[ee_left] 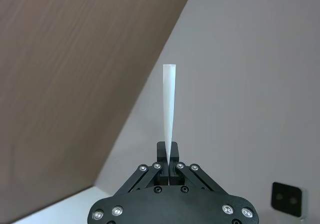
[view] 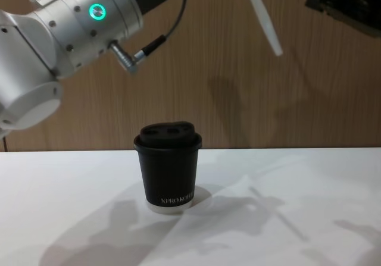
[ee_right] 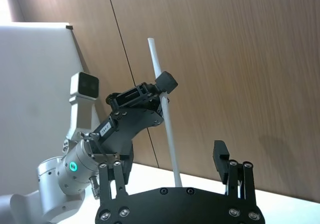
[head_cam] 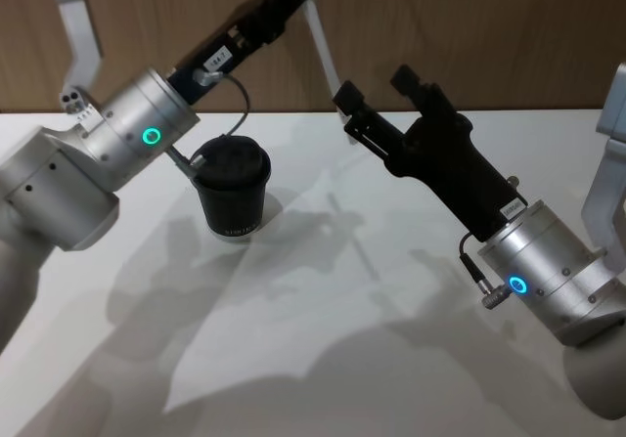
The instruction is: Pick up the straw with one hand, pass it to the other hand, and insert it into the cup.
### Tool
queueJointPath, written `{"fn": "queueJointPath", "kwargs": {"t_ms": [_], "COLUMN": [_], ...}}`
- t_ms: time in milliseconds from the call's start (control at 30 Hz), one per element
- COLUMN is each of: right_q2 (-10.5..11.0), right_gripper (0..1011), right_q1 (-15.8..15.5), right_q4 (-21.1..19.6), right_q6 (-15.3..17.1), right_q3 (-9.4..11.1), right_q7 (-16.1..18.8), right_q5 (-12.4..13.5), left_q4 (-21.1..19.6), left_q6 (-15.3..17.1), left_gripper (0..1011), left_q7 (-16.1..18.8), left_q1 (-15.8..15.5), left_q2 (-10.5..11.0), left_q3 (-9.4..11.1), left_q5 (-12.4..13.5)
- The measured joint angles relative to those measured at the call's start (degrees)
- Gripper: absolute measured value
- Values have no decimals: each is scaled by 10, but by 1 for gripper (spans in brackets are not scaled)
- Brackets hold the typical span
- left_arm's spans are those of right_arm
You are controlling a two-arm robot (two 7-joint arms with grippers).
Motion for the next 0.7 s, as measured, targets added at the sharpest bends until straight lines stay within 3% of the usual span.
{"fn": "queueJointPath", "kwargs": {"t_ms": [700], "right_q2": [0], "right_gripper": [1001], "right_q1": [0], "right_q4": [0], "right_q6": [0], "right_q3": [0], "right_q7": [0], "right_q5": [0], "left_q4": [-96], "left_q6": [-99], "left_gripper": [5], "left_q7": [95], "left_q1": [39], "left_q2": [81], "left_q3": [-9], "left_q5": [150]}}
